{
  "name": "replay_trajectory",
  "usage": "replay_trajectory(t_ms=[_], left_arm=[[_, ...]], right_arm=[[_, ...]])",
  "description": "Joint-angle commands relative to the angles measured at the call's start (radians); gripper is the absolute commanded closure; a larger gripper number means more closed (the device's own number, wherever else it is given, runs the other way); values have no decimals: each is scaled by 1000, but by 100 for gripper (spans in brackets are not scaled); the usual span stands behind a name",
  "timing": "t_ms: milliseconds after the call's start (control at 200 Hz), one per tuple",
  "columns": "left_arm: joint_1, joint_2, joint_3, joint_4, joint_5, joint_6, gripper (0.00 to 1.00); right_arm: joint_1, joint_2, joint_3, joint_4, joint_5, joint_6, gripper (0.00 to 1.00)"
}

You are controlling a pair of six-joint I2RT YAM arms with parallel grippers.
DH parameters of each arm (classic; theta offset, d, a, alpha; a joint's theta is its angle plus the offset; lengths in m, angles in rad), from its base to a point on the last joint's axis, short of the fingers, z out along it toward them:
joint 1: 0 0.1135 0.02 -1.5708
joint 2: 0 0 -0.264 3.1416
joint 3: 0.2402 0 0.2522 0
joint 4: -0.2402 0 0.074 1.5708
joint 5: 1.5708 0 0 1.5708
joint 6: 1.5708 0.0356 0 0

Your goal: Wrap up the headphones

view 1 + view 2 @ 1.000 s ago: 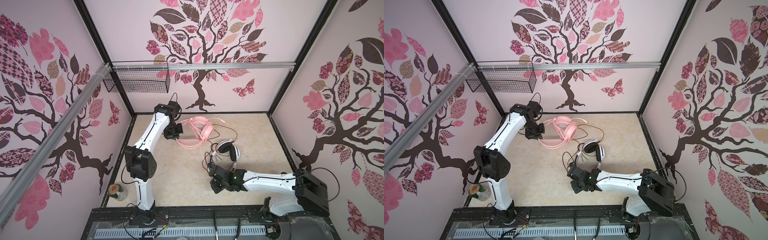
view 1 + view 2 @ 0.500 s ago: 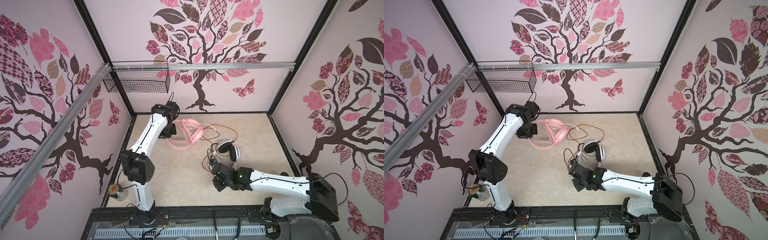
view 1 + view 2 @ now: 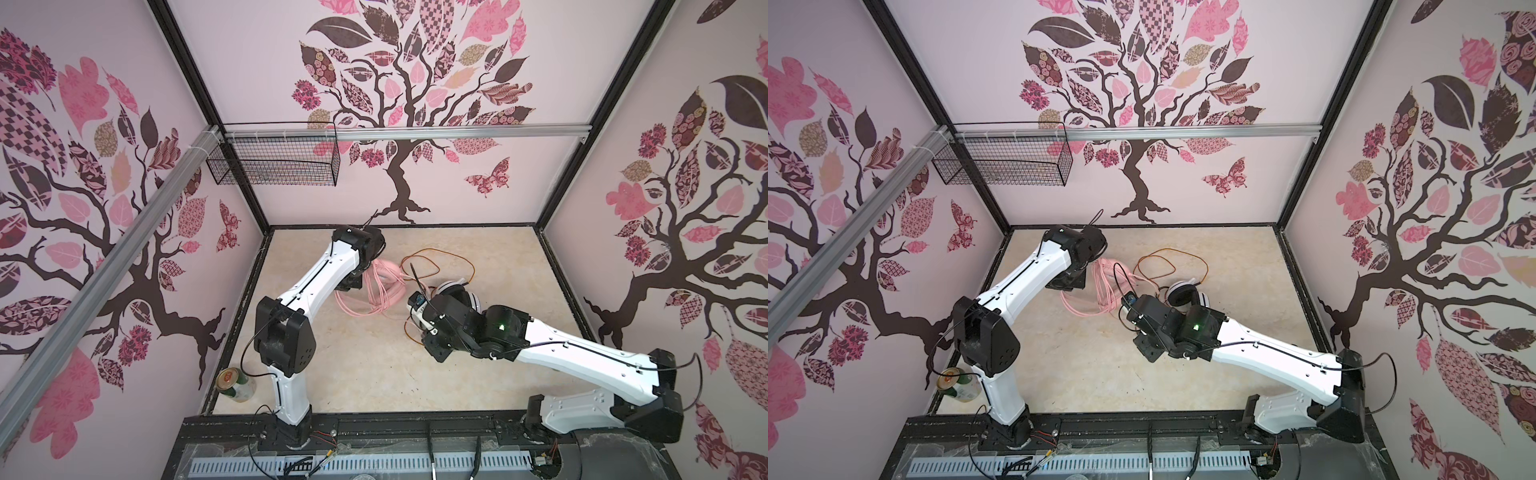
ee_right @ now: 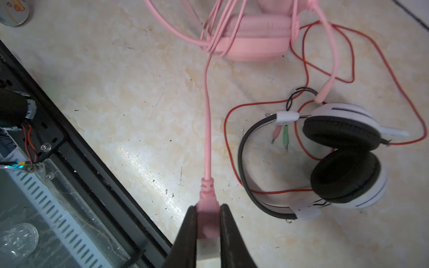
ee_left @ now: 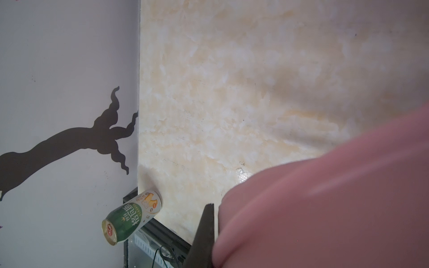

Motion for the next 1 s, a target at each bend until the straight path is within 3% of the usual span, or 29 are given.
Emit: replay_trajectory(t_ms=[0, 225, 350, 750, 995], left_arm=[[-74, -97, -53, 41, 60, 29, 100], [-278, -158, -157, 37, 154, 77, 100], [-357, -189, -221, 25, 179, 84, 100], [-476, -388, -372, 90, 446, 168, 100], [-524, -487, -420, 129, 550, 192, 100]], right_arm=[[6, 37, 42, -39, 130, -167, 95], [6, -23, -10, 177, 269, -399, 96], [6, -80, -54, 236, 277, -507, 95], [6, -350, -257, 310, 49, -646, 92], [6, -484, -387, 425, -17, -758, 92]])
